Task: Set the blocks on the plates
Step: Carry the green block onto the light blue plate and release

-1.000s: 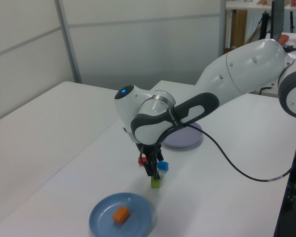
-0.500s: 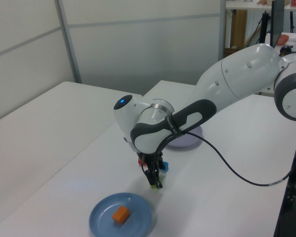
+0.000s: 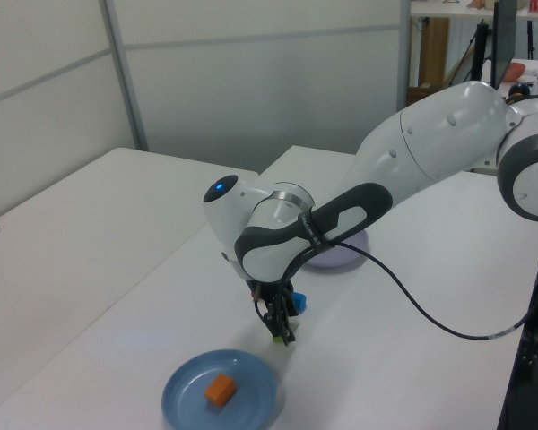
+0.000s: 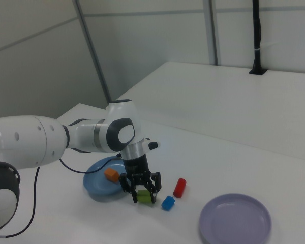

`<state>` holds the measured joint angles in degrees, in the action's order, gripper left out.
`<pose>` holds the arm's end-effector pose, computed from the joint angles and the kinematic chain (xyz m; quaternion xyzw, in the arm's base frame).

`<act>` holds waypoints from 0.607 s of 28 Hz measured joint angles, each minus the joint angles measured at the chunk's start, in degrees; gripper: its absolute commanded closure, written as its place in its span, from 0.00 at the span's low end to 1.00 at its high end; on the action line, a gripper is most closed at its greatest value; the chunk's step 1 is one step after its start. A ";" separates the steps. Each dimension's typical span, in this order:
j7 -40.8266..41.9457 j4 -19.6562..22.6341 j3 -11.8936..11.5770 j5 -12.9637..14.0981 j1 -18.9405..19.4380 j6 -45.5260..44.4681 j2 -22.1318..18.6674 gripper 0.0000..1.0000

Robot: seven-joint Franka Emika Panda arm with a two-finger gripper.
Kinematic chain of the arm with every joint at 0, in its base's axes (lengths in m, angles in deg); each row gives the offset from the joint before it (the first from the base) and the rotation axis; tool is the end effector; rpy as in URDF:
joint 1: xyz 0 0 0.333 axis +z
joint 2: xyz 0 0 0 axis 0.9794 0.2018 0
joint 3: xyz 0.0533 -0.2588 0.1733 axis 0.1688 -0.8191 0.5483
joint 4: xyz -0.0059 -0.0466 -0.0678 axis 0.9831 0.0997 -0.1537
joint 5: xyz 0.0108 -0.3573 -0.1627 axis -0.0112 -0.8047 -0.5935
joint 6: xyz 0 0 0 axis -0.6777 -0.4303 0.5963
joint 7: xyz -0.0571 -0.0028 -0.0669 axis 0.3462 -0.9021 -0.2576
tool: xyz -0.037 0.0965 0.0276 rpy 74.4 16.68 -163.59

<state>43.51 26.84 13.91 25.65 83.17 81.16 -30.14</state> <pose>0.6357 0.0737 0.3080 0.9719 0.1887 -0.1207 0.0725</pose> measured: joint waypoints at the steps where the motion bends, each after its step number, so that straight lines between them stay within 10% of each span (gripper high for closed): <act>1: 0.00 -0.02 0.00 0.00 0.00 0.00 -0.11 0.79; 17: -6.18 -0.21 2.70 2.23 8.56 -2.74 -4.99 0.77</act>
<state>37.33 26.64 16.61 27.88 91.74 78.42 -35.13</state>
